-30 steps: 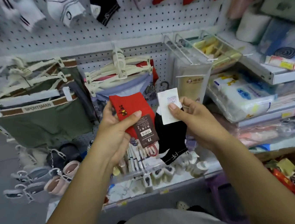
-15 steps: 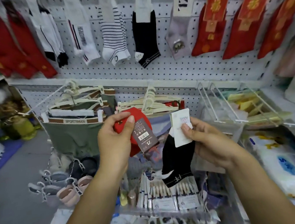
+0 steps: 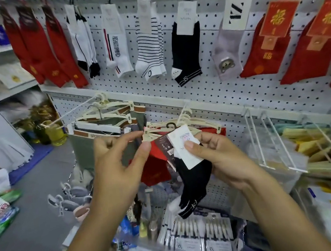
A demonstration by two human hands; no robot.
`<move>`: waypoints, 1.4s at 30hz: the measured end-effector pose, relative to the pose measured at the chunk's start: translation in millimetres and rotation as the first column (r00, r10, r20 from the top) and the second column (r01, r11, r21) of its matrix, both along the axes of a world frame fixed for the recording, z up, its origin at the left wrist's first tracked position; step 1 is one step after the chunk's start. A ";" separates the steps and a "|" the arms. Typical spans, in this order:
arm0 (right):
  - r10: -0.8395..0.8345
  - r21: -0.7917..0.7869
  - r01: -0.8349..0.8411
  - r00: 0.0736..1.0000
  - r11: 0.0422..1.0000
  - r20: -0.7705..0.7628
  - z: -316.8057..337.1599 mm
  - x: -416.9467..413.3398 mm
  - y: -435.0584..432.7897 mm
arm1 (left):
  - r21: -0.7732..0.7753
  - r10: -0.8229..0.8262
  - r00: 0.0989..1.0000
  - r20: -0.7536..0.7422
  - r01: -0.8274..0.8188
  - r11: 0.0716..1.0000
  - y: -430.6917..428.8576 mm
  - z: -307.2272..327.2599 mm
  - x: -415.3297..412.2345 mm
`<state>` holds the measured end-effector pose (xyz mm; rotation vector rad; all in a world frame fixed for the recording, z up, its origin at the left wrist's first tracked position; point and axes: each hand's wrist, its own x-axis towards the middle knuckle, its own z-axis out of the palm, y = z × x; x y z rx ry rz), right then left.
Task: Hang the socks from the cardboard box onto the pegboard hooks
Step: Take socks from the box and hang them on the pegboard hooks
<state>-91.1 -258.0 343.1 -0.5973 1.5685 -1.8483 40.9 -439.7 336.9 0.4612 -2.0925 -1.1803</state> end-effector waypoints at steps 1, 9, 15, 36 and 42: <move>0.010 0.003 -0.010 1.000 1.000 -0.001 3.4 -2.8 -2.3 | -0.051 -0.059 0.998 -0.025 0.058 0.997 -5.1 3.1 -0.4; -0.065 -0.103 0.070 0.997 0.992 0.044 30.5 -14.2 -25.9 | -0.050 -0.508 0.856 -0.099 0.506 0.861 -43.2 23.1 -50.8; -0.249 -0.150 0.254 0.967 0.956 0.046 52.2 -23.5 -37.9 | -0.091 -0.541 0.819 -0.192 0.535 0.840 -65.3 39.0 -92.1; -0.774 -0.224 0.753 0.535 0.619 -0.340 178.8 -115.4 -128.3 | 0.184 -0.416 0.853 -0.315 0.485 0.855 -133.9 131.1 -143.9; -0.765 -0.168 0.775 0.517 0.609 -0.385 178.1 -137.4 -147.9 | 0.199 -0.451 0.837 -0.310 0.521 0.830 -150.8 137.2 -141.1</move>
